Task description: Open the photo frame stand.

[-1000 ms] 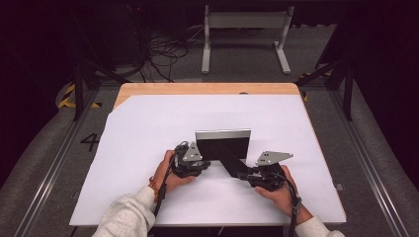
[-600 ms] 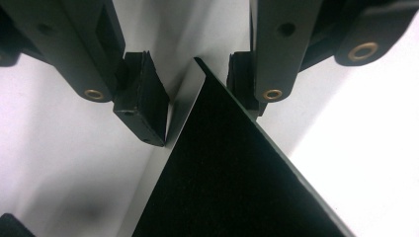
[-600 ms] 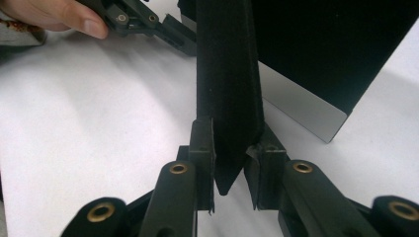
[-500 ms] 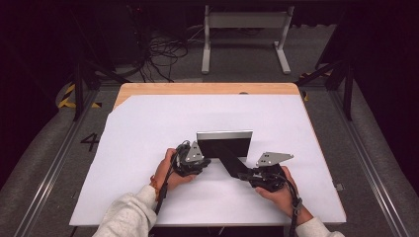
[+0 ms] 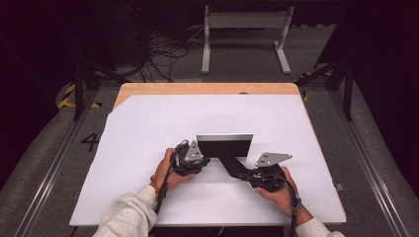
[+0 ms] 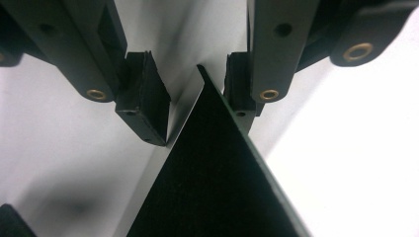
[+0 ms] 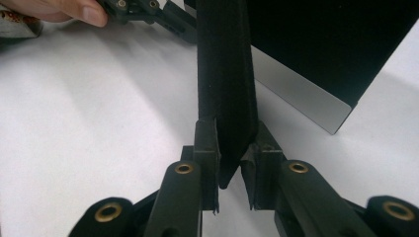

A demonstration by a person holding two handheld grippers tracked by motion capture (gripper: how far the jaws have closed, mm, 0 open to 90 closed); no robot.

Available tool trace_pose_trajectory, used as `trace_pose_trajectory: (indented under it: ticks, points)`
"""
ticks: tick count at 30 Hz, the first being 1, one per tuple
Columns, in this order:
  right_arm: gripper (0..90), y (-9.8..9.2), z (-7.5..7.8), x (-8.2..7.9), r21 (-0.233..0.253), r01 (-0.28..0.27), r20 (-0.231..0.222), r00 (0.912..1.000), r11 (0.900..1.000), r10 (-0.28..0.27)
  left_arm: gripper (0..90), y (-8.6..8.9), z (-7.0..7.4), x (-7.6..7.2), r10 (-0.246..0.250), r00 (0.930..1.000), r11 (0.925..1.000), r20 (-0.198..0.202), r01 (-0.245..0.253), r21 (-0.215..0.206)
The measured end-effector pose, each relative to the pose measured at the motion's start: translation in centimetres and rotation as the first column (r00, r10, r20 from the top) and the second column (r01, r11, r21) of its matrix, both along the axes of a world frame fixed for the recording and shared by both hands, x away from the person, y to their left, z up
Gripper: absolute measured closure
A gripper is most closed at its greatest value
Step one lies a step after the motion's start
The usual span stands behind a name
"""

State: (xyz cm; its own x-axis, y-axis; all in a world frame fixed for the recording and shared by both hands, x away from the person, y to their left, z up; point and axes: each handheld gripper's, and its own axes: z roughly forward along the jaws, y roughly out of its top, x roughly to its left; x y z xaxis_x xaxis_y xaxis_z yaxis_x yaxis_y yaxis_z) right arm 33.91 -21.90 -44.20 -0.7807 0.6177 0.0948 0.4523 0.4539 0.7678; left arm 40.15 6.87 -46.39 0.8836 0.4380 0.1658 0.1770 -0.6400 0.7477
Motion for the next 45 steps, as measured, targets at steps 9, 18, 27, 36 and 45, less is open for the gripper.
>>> trace_pose_trajectory:
  ticks: [9,18,27,36,45]
  points:
    - [77.9,-0.2,0.2,-0.1,0.015,0.005,0.003,1.0000,1.000,-0.005,61.1,0.9,0.9,0.1,-0.015,0.9996,0.9952,-0.025,0.013,-0.097]
    - [78.9,-0.1,0.4,-0.3,0.009,-0.014,-0.002,0.9999,1.000,0.014,56.5,0.9,1.1,0.1,-0.028,0.9992,0.9924,-0.029,0.025,-0.120]
    - [80.8,0.1,0.1,-0.8,-0.031,-0.034,-0.005,0.9994,0.999,0.034,60.1,0.8,1.0,0.1,-0.023,0.9992,0.9936,-0.031,0.020,-0.111]
    - [80.9,0.2,0.2,-1.0,-0.037,-0.057,-0.003,0.9984,0.998,0.057,65.5,0.7,0.9,0.0,-0.029,0.9991,0.9951,-0.031,0.026,-0.095]
    - [79.6,0.2,0.2,-1.5,-0.057,-0.072,-0.012,0.9974,0.996,0.071,66.5,0.6,0.9,-0.2,-0.041,0.9986,0.9958,-0.032,0.039,-0.083]
